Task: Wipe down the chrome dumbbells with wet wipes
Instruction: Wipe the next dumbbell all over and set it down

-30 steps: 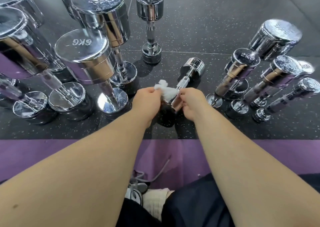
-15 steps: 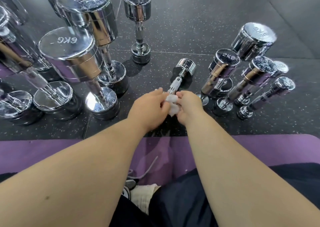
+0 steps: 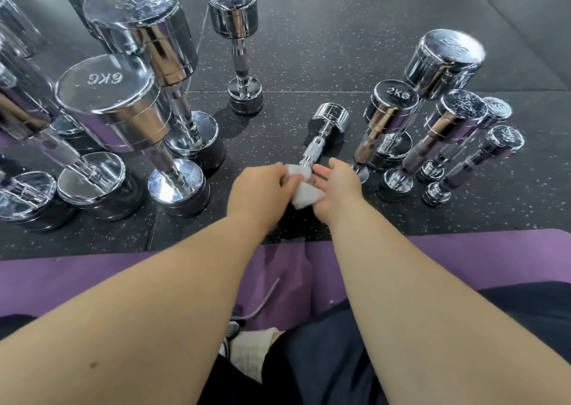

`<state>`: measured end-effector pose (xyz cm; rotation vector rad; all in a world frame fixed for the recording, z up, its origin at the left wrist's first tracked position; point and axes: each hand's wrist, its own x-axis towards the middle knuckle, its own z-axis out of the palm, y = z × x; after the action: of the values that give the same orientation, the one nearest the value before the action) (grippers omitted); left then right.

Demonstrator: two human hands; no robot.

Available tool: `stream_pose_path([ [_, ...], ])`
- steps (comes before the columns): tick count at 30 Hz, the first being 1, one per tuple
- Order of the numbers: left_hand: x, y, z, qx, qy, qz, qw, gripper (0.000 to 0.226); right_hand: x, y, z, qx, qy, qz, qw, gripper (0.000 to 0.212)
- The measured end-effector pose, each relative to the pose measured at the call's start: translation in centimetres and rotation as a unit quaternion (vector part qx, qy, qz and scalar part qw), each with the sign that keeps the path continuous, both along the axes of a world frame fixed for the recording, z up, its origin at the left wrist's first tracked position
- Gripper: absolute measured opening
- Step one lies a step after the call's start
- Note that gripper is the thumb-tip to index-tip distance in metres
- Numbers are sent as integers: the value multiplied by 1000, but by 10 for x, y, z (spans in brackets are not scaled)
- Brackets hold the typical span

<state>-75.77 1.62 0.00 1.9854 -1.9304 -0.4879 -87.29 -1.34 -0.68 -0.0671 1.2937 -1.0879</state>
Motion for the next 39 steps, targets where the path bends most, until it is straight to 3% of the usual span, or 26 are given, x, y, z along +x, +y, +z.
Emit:
stream_pose_path([
  [3,17,-4,2,20,7,62,998,43,2,2,5,-11,-10,10,1000,42],
  [6,17,1,5,-31,-72,-72,994,25,3,1,5,-12,-11,24,1000,41],
  [8,10,5,6,-45,-97,-138,985,24,3,2,5,-9,-9,31,999,41],
  [12,24,-6,1,57,-69,6,996,40,3,3,8,-33,-29,45,998,43],
  [15,42,-7,-5,114,13,68,991,45,8,7,8,-93,97,125,983,40],
  [17,38,-4,-1,82,79,70,991,39,16,12,8,-152,221,178,947,48],
  [19,29,-4,3,48,150,62,986,25,24,16,9,-178,249,217,927,44],
  [22,21,-6,10,41,181,45,982,20,27,19,8,-167,284,195,924,29],
  [24,23,-7,10,49,193,85,976,22,20,18,13,-146,333,132,922,12],
  [25,26,-6,9,57,191,106,974,23,15,16,14,-131,349,95,923,14],
  [28,29,0,6,109,164,93,976,22,6,10,6,-52,307,92,946,20],
  [31,11,6,18,82,201,62,974,25,8,11,-4,24,215,72,974,17],
  [34,-6,5,16,66,130,-4,989,34,3,16,-7,27,185,69,980,21],
  [36,-4,-2,6,116,104,-3,988,37,1,17,-7,36,194,65,978,18],
  [39,7,-12,-4,203,189,68,958,48,6,18,-9,28,226,50,972,22],
])
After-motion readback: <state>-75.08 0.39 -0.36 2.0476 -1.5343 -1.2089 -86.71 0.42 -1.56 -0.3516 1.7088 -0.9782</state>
